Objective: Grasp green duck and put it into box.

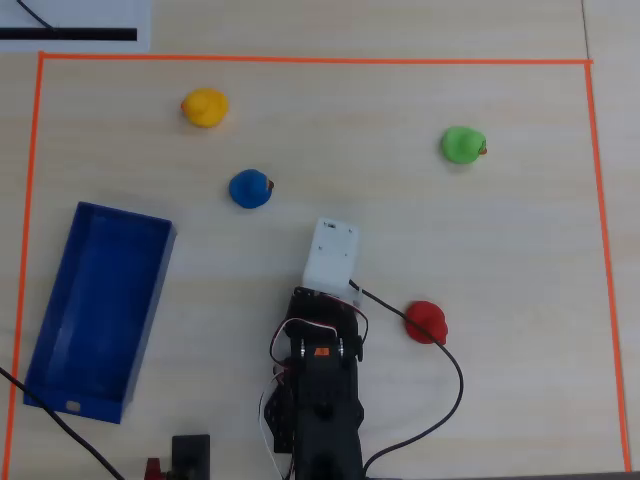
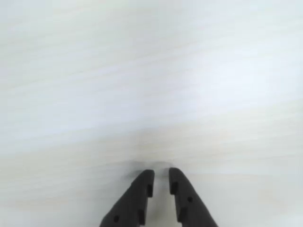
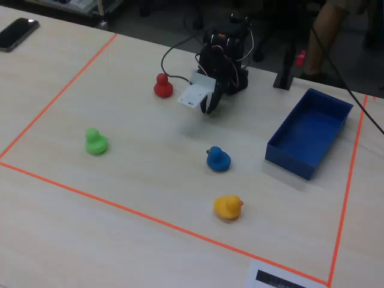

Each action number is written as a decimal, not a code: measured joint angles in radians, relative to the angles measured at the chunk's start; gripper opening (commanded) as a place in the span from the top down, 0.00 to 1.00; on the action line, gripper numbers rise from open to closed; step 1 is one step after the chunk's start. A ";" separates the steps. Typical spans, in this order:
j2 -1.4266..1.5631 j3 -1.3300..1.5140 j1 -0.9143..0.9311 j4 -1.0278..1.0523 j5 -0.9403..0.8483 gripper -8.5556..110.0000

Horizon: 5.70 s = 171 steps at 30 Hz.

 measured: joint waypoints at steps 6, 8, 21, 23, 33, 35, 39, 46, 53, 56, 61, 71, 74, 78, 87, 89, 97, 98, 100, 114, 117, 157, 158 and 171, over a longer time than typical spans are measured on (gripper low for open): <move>0.000 0.000 0.000 0.000 0.000 0.92; 0.000 0.000 0.000 0.000 0.000 0.92; 0.000 0.000 0.000 0.000 0.000 0.92; 0.000 0.000 0.000 0.000 0.000 0.92; 0.000 0.000 0.000 0.000 0.000 0.92; 0.000 0.000 0.000 0.000 0.000 0.92; 0.000 0.000 0.000 0.000 0.000 0.92; 0.000 0.000 0.000 0.000 0.000 0.92; 0.000 0.000 0.000 0.000 0.000 0.92; 0.000 0.000 0.000 0.000 0.000 0.92; 0.000 0.000 0.000 0.000 0.000 0.92; 0.000 0.000 0.000 0.000 0.000 0.92; 0.000 0.000 0.000 0.000 0.000 0.92; 0.000 0.000 0.000 0.000 0.000 0.92; 0.000 0.000 0.000 0.000 0.000 0.92; 0.000 0.000 0.000 0.000 0.000 0.92; 0.000 0.000 0.003 0.000 0.000 0.89; 0.000 0.000 0.003 0.000 0.000 0.92; 0.000 0.000 0.003 0.000 0.000 0.93; -0.505 -0.367 0.192 -0.209 -0.083 0.67; -0.764 -0.663 0.290 -0.275 -0.083 0.64; -2.184 -1.614 0.652 -0.934 -0.209 0.58; -2.191 -1.600 0.652 -0.946 -0.209 0.58; -2.292 -1.611 0.637 -0.992 -0.184 0.58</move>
